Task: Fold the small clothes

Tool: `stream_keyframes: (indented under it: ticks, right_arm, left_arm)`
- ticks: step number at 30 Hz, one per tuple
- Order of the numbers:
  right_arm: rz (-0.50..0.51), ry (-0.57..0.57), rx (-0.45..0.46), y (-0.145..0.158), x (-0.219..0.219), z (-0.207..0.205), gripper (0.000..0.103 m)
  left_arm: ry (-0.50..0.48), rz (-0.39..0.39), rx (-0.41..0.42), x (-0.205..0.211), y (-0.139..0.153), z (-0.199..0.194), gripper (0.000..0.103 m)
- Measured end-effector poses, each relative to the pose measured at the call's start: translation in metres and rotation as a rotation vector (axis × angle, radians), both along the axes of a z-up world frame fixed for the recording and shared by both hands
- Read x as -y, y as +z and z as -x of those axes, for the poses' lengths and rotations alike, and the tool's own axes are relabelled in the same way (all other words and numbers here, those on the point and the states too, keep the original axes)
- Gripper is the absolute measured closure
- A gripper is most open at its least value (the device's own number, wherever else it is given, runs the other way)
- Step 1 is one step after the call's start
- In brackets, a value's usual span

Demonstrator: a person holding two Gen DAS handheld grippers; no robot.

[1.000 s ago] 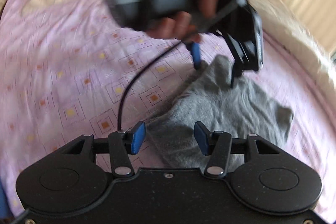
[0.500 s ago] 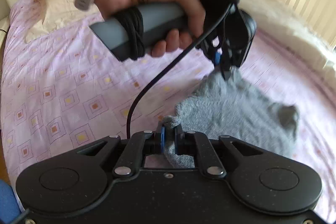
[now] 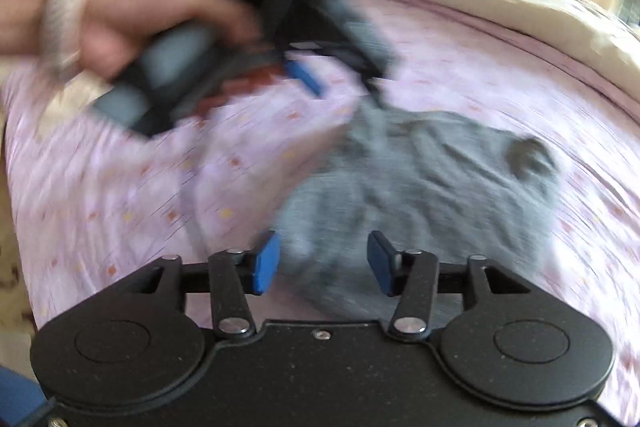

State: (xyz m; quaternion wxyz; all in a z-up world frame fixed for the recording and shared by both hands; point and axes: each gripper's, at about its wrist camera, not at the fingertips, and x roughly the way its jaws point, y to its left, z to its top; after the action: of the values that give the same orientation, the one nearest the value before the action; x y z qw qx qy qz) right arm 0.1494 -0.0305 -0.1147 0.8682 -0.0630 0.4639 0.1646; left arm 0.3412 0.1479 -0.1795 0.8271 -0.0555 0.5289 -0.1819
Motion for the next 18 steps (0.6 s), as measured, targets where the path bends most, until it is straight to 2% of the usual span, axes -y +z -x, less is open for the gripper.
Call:
stream_keyframes:
  ticks: [3,7,12,18]
  right_arm:
    - [-0.034,-0.128,-0.017,0.005,0.033,-0.004,0.042]
    - [-0.088,-0.304,-0.056,0.002,0.073,-0.006,0.041]
    - [-0.229,-0.514,-0.127,-0.019,0.121,0.0,0.032]
    - [-0.39,-0.604,-0.183,-0.046,0.148,0.007,0.028]
  left_arm:
    - [-0.031,0.02,0.0,-0.001,0.007,0.02,0.032]
    - [-0.082,0.031,-0.067,0.008,-0.005,0.038,0.03]
    - [-0.045,0.034,-0.114,0.008,-0.023,0.033,0.03]
    - [-0.008,0.072,-0.137,0.006,-0.035,0.001,0.029]
